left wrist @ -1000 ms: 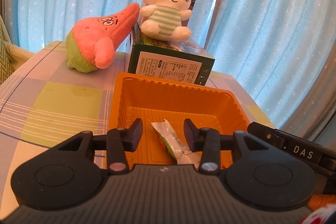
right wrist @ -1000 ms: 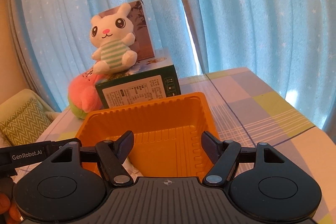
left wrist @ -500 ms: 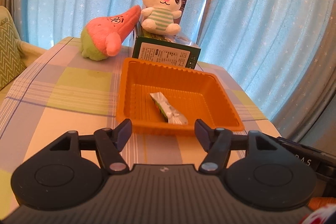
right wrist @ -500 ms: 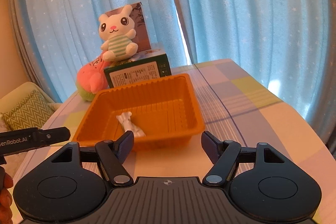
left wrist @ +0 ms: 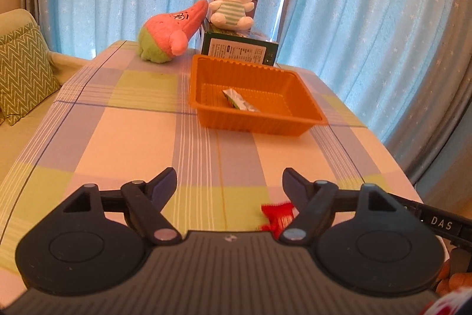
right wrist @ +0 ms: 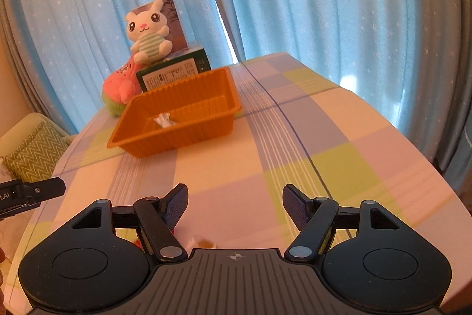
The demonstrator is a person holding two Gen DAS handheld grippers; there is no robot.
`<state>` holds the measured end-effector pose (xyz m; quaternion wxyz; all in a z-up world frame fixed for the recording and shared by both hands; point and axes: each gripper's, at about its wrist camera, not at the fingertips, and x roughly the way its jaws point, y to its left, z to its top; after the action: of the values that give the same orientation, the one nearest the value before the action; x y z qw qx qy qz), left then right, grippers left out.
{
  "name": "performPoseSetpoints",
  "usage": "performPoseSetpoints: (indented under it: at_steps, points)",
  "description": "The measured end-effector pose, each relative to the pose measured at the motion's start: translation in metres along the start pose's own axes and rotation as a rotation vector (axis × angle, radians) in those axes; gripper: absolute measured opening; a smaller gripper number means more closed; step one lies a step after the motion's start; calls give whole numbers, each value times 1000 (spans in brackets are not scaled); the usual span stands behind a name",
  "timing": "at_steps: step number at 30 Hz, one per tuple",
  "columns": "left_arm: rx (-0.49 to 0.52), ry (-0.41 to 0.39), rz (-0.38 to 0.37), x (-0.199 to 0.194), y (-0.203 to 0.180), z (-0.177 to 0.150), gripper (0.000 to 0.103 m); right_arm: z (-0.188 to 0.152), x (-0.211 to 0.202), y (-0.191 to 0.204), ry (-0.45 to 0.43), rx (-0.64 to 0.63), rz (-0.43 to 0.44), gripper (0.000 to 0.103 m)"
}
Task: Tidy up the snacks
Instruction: 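Move both tools back over the snack pile, then grasp the green-wrapped candy with the right tool while the left tool grasps a large red packet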
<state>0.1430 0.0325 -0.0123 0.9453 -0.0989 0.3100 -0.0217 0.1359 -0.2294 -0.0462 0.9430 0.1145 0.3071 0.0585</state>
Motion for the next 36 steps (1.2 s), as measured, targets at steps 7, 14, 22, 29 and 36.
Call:
performPoseSetpoints:
  at_steps: [7, 14, 22, 29, 36]
  points:
    - [11, 30, 12, -31, -3, -32, 80, -33, -23, 6, 39, -32, 18, 71]
    - [29, 62, 36, -35, -1, -52, 81, -63, -13, 10, 115, -13, 9, 70]
    - [42, 74, 31, -23, -5, -57, 81, -73, 7, 15, 122, -65, -12, 48]
    - [54, 95, 19, -12, -7, -62, 80, -76, 25, 18, 130, -71, -11, 41]
    - [72, 105, 7, -5, -9, -63, 79, -81, 36, 27, 141, -120, -37, 32]
